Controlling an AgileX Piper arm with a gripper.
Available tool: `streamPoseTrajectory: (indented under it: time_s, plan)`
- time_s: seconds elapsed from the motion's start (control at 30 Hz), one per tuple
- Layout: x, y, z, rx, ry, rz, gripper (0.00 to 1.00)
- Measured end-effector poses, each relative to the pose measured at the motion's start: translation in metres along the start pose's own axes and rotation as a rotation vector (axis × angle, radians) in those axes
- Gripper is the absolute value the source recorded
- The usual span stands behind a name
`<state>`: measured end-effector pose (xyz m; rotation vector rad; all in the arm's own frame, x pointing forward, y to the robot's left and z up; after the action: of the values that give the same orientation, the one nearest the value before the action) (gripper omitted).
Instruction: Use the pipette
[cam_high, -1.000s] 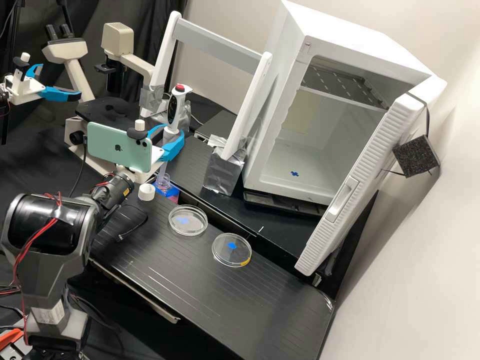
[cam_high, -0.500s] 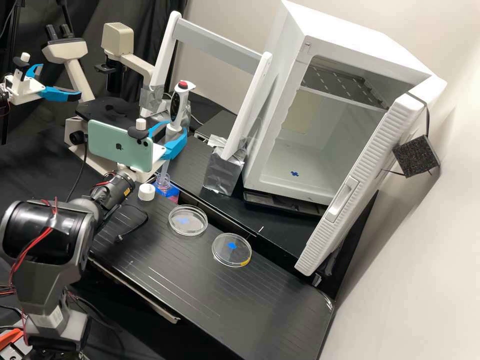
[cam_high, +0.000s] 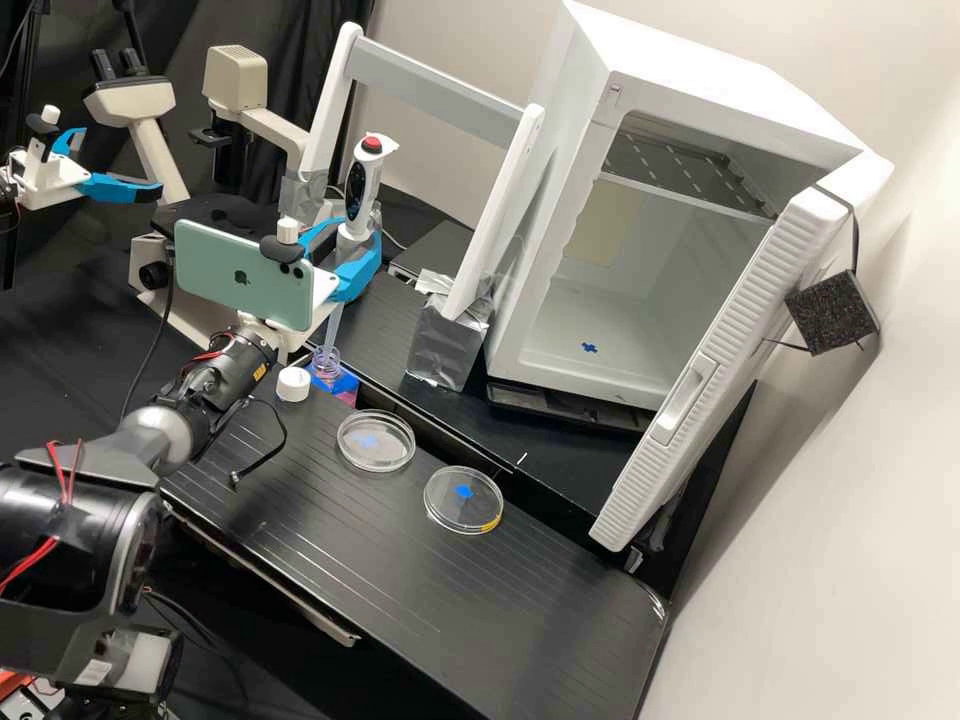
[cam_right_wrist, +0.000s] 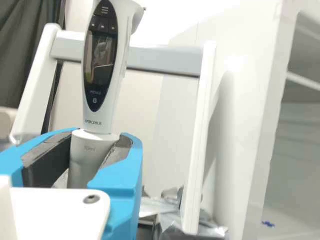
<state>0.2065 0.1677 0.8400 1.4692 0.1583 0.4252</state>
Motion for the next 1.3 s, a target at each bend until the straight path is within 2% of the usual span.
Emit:
streamPoseTrajectory:
  time_s: [0.2, 0.6, 0.67, 0.7, 0.73, 0.77, 0.87, 0.9, 1.0, 1.03, 1.13, 1.3]
  plan:
    - [-0.004, 0.014, -0.006, 0.005, 0.034, 0.042, 0.0]
    - [-0.01, 0.042, -0.007, 0.036, 0.095, 0.035, 0.0]
    - [-0.014, 0.05, -0.004, 0.023, 0.106, 0.05, 0.0]
    - [-0.017, 0.054, -0.001, 0.032, 0.113, 0.059, 0.0]
    - [-0.019, 0.056, 0.002, 0.022, 0.115, 0.066, 0.0]
    - [-0.022, 0.059, 0.007, 0.034, 0.115, 0.073, 0.0]
    - [-0.032, 0.067, 0.02, 0.027, 0.109, 0.093, 0.0]
    - [-0.035, 0.069, 0.024, 0.043, 0.105, 0.097, 0.0]
    - [-0.046, 0.076, 0.036, 0.06, 0.091, 0.123, 0.0]
    - [-0.049, 0.078, 0.039, 0.055, 0.088, 0.131, 0.0]
    - [-0.059, 0.085, 0.048, 0.066, 0.088, 0.164, 0.0]
    - [-0.074, 0.092, 0.056, 0.04, 0.068, 0.228, 0.0]
